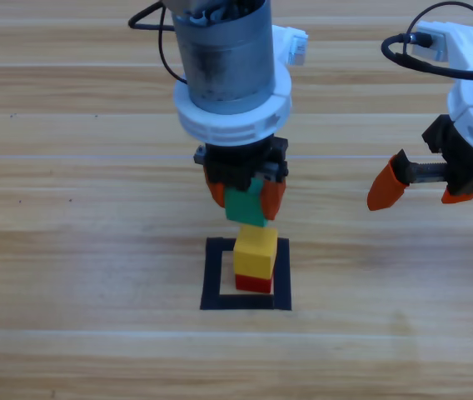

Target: Stack the blocks in the rectangular block: red at the bottom, yellow in the middle, green on top

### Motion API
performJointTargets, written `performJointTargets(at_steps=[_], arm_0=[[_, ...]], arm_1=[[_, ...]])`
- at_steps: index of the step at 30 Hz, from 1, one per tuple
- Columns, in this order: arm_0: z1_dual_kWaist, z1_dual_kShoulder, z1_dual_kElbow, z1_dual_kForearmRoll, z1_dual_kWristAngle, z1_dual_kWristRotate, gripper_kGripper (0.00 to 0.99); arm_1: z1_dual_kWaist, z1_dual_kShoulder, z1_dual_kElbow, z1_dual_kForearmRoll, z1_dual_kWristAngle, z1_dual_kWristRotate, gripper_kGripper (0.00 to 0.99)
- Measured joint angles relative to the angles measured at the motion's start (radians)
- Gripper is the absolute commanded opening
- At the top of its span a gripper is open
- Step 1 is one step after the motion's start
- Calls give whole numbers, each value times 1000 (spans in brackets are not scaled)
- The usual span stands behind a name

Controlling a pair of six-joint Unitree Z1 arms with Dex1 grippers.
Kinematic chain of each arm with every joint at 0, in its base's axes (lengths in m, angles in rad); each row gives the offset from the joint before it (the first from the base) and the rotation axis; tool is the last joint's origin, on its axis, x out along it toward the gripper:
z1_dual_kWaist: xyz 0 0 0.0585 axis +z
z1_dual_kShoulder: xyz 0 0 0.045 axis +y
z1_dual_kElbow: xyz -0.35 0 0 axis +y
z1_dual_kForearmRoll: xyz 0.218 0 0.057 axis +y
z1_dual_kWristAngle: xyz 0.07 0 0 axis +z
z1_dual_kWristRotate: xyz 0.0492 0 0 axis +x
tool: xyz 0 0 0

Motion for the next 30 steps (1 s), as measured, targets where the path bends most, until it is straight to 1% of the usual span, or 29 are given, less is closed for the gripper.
performJointTargets(at_steps=[9, 30], arm_0=[[0, 0, 0, 0, -6, -71, 38], [0, 25, 0, -3, 1, -70, 38]], arm_1=[[0, 0, 0, 0, 0, 0, 977], [0, 0, 0, 0, 0, 0, 977]])
